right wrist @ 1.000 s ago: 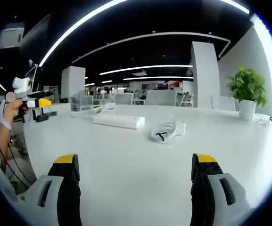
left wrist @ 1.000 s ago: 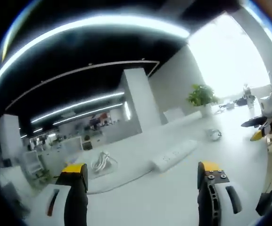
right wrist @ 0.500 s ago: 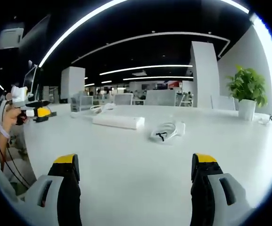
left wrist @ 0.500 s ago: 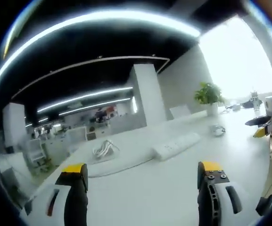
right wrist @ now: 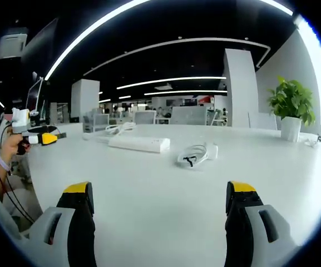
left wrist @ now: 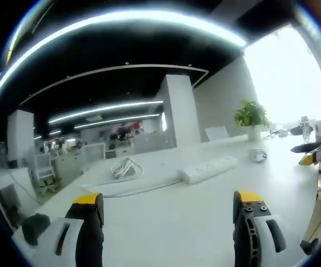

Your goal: Straighten the power strip on the desk, plug the charger into it

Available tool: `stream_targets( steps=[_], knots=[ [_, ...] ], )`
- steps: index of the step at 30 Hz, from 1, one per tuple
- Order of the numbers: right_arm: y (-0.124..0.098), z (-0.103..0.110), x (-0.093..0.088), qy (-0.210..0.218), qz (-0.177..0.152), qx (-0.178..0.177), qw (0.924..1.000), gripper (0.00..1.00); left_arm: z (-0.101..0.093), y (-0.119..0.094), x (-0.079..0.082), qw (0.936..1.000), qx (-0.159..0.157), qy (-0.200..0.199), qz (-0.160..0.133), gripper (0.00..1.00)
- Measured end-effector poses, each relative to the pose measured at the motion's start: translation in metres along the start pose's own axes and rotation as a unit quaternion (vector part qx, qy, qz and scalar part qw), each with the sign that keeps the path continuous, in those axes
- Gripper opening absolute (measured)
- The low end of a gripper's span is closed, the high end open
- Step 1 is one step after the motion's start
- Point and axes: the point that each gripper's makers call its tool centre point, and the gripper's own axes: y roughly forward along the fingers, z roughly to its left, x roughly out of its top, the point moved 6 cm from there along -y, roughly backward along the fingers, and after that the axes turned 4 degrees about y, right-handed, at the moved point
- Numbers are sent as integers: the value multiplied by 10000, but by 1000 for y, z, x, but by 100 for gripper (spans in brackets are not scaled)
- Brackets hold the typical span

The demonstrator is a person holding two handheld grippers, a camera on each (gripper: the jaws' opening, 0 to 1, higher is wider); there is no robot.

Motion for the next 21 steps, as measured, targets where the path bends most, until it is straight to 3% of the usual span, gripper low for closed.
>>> stream_targets(
  steps=[21],
  knots=[
    [-1,-3,2,-6,-17,-79,10000,99,-3,-6,-15,9996,58,-215,148,99]
  ],
)
